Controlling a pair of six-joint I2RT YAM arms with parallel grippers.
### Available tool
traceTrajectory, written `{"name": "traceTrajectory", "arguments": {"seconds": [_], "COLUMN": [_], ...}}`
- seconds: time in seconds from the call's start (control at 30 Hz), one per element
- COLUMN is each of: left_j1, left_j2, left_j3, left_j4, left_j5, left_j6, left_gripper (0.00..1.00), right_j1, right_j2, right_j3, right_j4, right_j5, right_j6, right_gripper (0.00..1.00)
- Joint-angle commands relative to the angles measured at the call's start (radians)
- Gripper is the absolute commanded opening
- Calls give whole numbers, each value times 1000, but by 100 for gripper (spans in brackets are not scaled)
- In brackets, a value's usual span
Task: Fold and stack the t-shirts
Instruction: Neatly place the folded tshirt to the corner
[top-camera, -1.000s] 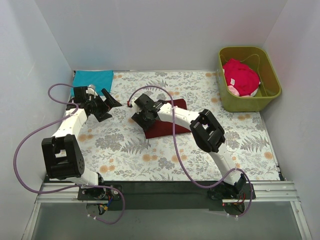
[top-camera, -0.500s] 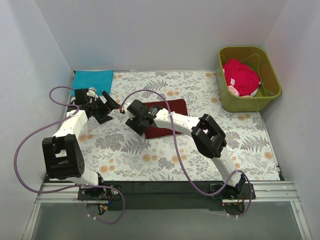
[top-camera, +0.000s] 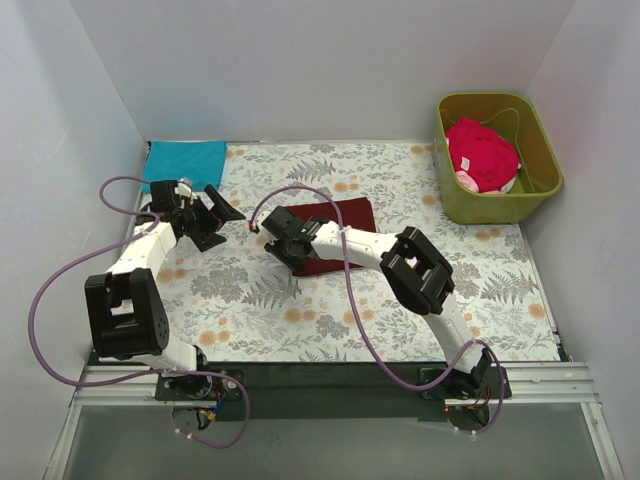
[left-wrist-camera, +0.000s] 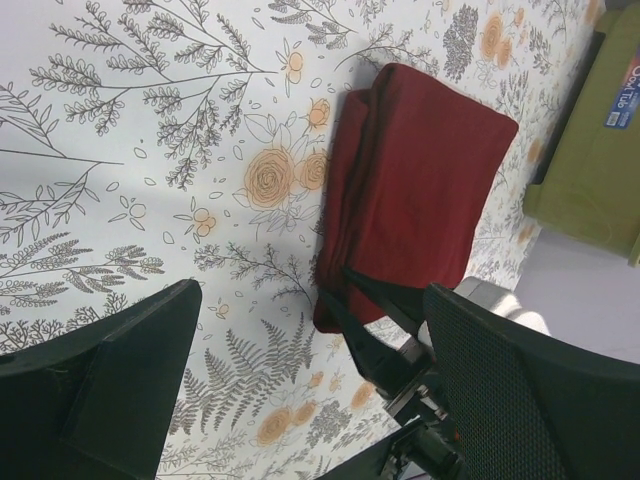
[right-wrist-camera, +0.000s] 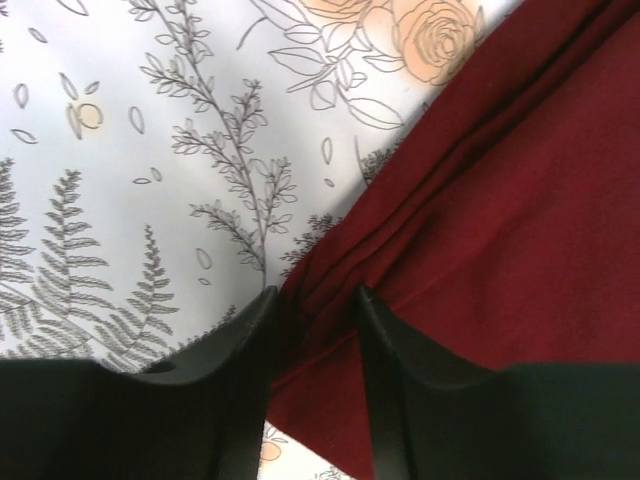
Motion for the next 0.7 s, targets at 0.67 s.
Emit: {"name": "traceTrajectory", "arguments": {"seconds": [0.67], "left_j1": [-34], "left_j2": [158], "left_j3": [-207], "left_j4": [458], "left_j5": [92], "left_j6": [-398], "left_gripper": [94], "right_j1": [-130], "right_j2": [-79], "right_j3": [37], "right_j4": [-15], "right_j5": [-311], "right_j6": [31], "right_gripper": [1]}}
